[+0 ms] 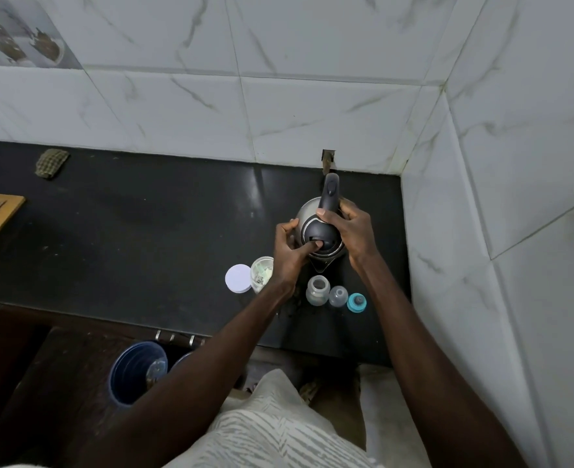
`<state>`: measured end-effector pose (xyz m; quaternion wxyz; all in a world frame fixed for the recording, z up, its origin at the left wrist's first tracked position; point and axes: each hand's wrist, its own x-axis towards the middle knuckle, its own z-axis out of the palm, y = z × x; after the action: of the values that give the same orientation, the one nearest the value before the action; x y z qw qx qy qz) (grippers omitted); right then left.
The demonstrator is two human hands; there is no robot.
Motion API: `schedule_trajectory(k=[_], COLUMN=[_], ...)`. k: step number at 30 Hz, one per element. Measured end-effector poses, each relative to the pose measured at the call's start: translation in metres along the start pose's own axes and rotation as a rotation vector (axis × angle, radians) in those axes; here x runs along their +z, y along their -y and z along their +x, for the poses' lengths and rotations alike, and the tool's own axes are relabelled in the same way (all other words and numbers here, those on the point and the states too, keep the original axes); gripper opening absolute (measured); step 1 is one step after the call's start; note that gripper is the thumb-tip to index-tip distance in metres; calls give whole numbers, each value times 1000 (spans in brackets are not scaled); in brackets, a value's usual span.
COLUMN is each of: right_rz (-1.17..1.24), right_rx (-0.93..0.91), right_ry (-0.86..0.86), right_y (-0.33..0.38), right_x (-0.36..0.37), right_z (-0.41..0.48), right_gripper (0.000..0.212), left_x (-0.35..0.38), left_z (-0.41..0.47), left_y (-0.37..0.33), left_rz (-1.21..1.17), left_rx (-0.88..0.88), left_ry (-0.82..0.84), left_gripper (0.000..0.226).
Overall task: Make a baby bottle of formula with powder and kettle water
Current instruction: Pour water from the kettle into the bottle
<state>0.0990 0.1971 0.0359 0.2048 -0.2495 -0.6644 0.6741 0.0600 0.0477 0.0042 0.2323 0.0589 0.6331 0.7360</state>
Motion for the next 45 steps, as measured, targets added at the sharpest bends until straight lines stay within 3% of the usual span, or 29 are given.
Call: schedule_trajectory(k=[7, 14, 32, 45], right_rz=[0, -40, -62, -63], right_rx=[-44, -120, -88, -96], right_ry=[29, 45, 25, 31], right_y=[-3, -4, -14, -13], right_x=[-2, 0, -5, -6], right_z=[-13, -17, -12, -12], right_gripper=[50, 42, 59, 58], left_x=[-2, -4, 0, 0], left_z=[-6, -6, -7, -6], left_y=[8, 14, 11, 9], left_rz=[-33, -53, -95, -100], left_rx=[11, 21, 23, 17], left_ry=[35, 32, 55, 43], left_gripper=[63, 65, 70, 68])
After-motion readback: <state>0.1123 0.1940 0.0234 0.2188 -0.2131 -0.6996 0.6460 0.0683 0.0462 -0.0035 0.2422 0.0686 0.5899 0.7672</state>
